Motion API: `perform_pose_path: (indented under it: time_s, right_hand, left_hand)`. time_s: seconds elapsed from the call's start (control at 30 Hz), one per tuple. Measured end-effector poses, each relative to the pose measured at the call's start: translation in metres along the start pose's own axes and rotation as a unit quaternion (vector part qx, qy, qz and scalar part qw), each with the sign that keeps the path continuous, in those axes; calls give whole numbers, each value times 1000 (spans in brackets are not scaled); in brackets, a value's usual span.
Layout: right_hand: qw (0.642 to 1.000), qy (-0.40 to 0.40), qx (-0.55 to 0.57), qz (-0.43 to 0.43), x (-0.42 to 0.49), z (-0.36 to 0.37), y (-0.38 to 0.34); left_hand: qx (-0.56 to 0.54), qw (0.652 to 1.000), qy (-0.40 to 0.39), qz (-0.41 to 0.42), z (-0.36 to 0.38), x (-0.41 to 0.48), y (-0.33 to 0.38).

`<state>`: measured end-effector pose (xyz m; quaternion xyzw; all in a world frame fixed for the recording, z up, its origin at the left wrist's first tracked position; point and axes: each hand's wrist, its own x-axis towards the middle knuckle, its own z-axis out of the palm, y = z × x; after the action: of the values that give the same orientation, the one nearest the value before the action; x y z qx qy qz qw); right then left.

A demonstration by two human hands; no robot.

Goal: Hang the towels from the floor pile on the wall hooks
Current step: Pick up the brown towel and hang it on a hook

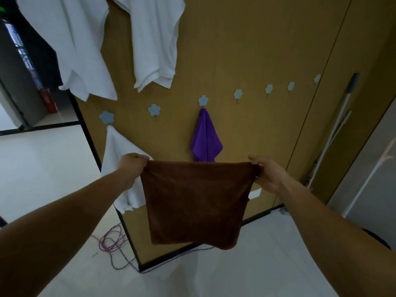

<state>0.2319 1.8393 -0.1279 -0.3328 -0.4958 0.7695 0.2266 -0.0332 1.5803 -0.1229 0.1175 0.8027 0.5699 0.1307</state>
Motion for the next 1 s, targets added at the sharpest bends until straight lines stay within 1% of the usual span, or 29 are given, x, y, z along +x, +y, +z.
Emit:
perform_pose_path:
  time_s: [0.07, 0.2, 0.27, 0.33, 0.43, 0.53, 0.6, 0.63, 0.67, 0.77, 0.87, 0.93, 1.0]
  right_hand:
    - [998, -27, -65, -4, 12, -1, -5]
    - [989, -60, -134, -23, 35, -4, -16]
    - [982, -73, -169, -36, 46, -4, -21]
    - [971, -65, -216, -77, 56, 0, -23]
    - [933, -30, -315, -173, 71, 11, -24]
    - [888, 25, -396, -232, 86, 25, -29]
    - [854, 52, -429, -289, 94, 38, -32]
    - [847, 58, -428, -311, 97, 46, -33]
    - [850, 58, -413, -321, 98, 55, -33]
    - [890, 45, -321, -321, 102, 82, -34]
    - [915, 29, -274, -294, 109, 110, -32]
    - [925, -22, -268, -268, 115, 125, -31]
    - [914, -94, -301, -254, 120, 135, -33]
  left_hand:
    - [-2, 1000, 26, -6, 6, 0, 2]
    - [-21, 995, 91, -33, 15, -4, 4]
    - [1, 995, 100, -15, 18, -7, 4]
    - [41, 993, 109, 8, 19, -11, 4]
    - [126, 981, 139, 44, 15, -13, 4]
    - [220, 956, 165, 102, 9, -11, 2]
    - [269, 938, 176, 129, 6, -7, 2]
    - [279, 933, 182, 139, 5, -3, 2]
    - [277, 930, 192, 145, 5, 1, 3]
    - [235, 936, 213, 150, 3, 16, 9]
    - [161, 951, 210, 162, -1, 32, 17]
    - [129, 954, 203, 180, -5, 43, 23]
    - [124, 953, 180, 211, -11, 57, 25]
